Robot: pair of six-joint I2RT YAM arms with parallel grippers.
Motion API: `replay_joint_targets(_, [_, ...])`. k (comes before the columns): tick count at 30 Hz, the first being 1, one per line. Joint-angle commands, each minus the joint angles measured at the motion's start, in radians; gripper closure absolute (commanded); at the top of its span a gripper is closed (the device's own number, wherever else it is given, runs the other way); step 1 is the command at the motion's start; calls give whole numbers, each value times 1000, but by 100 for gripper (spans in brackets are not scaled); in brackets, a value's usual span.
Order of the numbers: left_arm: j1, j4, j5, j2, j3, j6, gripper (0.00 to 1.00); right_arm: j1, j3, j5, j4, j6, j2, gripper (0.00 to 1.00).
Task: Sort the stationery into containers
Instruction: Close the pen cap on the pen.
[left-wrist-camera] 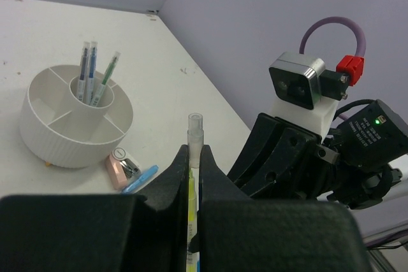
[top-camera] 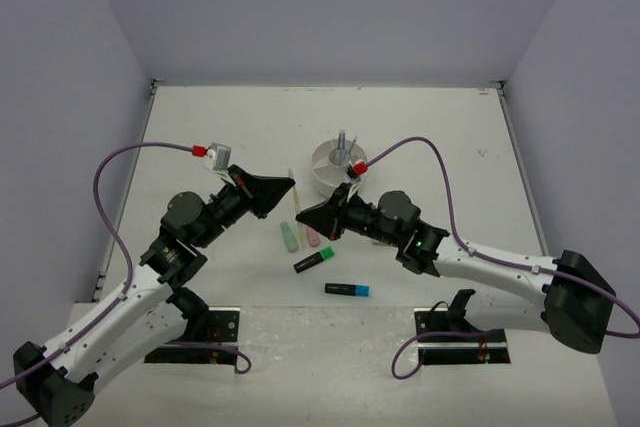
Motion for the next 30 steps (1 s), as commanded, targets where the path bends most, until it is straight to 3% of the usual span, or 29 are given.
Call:
replay_joint_targets(1, [0,42,-9,7,-16,24,100,6,40,-5,8,-30,-34,100])
replay_joint_targets(30, [-1,87,107,26,-41,-18,100,-10,155,103,-35,-108,-61,100])
